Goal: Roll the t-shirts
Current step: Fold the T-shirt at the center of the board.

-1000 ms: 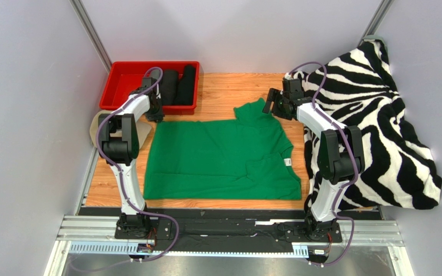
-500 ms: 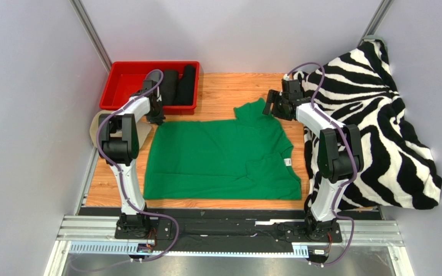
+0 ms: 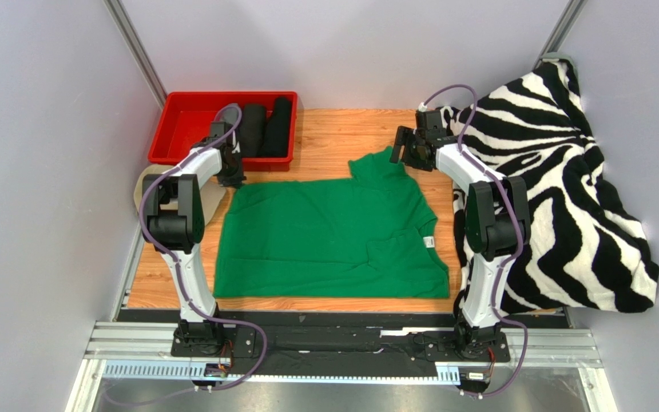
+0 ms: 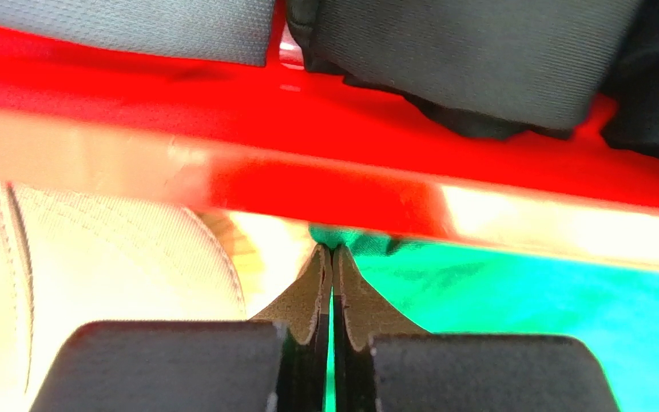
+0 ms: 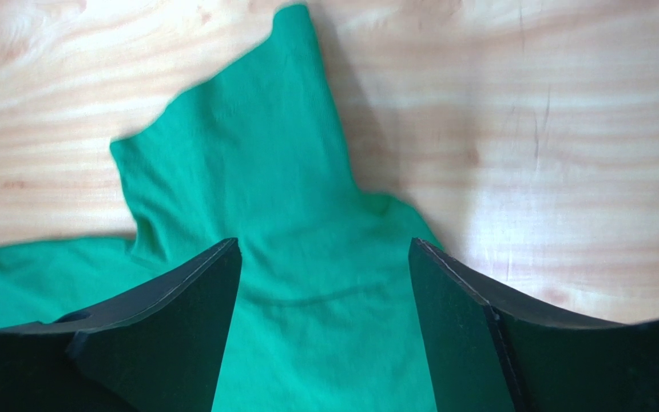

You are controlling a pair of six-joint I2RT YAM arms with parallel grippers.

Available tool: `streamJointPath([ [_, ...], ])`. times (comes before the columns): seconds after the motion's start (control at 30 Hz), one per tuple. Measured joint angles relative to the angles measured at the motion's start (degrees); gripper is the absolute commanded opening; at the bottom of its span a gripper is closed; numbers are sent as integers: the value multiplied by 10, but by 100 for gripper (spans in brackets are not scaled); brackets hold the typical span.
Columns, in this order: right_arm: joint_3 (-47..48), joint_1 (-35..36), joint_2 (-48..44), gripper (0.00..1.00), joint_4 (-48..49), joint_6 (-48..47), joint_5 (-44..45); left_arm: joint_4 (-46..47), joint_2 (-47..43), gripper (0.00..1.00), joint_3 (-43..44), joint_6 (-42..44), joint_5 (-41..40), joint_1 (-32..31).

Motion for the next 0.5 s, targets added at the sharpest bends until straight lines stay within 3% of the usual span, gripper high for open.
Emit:
streamJointPath([
  [0.13, 55, -1, 46, 75, -15, -3, 21, 10, -19, 0, -7, -2, 6, 0],
  [0.33, 148, -5, 121, 67, -47, -3, 27, 25, -39, 0, -18, -5, 15, 0],
  [0.43, 174, -7, 146, 58, -58, -3, 27, 28, -39, 0, -24, -8, 17, 0],
  [0.5, 176, -7, 151, 46, -66, -2, 27, 28, -39, 0, -28, -10, 17, 0],
])
